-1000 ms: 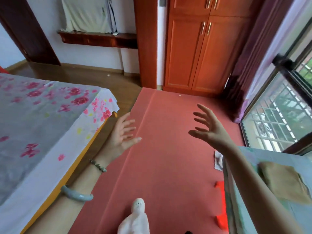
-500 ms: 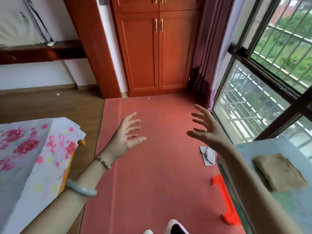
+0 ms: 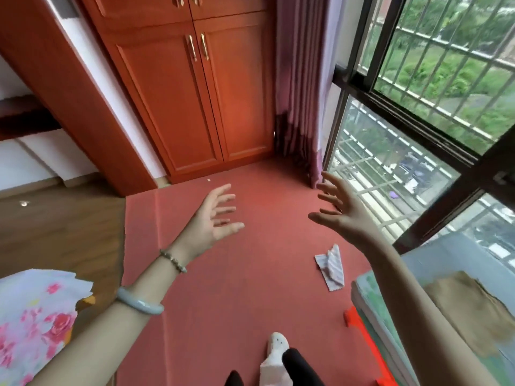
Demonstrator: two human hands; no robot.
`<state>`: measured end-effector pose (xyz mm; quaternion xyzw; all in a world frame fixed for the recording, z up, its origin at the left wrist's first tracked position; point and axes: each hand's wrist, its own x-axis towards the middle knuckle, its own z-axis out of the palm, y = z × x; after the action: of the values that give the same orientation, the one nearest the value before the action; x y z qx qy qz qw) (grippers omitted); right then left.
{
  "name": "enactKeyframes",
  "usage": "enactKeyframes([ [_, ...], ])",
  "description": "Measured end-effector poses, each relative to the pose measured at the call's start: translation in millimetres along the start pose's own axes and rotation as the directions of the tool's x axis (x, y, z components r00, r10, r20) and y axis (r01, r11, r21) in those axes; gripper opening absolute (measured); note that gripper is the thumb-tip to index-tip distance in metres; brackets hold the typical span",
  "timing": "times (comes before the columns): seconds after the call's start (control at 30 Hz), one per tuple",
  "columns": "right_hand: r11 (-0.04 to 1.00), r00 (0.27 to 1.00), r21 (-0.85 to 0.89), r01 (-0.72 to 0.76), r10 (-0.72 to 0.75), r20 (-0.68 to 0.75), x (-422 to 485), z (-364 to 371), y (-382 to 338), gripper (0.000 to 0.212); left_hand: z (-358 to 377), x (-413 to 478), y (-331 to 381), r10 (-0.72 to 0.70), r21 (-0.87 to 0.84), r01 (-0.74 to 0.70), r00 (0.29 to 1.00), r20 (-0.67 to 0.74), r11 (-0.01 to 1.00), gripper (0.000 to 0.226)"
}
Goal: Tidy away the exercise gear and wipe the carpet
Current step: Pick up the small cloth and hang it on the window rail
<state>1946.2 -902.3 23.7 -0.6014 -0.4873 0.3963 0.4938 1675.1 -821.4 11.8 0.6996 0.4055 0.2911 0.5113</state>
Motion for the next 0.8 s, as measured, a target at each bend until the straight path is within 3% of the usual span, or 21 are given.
enactKeyframes([
  [0.47, 0.994, 0.968, -0.031, -0.105, 0.095, -0.23, 152.6, -91.8, 34.7, 0.079, 32.4, 249.1, 0.7, 0.046, 0.007, -0.049, 0.968, 0.246, 0.999, 0.079],
  [0.63, 0.988, 0.917, -0.023, -0.15, 0.13, -0.377, 194.4, -114.6, 52.0, 0.077, 54.7, 345.6, -3.5, 0.095, -0.019, -0.096, 0.906, 0.413, 0.995, 0.075],
  [0.8, 0.979, 0.822, -0.009, -0.202, 0.164, -0.546, 235.7, -129.8, 61.8, 0.077, 72.2, 442.5, -0.9, 0.126, -0.058, -0.113, 0.815, 0.566, 0.992, 0.071],
])
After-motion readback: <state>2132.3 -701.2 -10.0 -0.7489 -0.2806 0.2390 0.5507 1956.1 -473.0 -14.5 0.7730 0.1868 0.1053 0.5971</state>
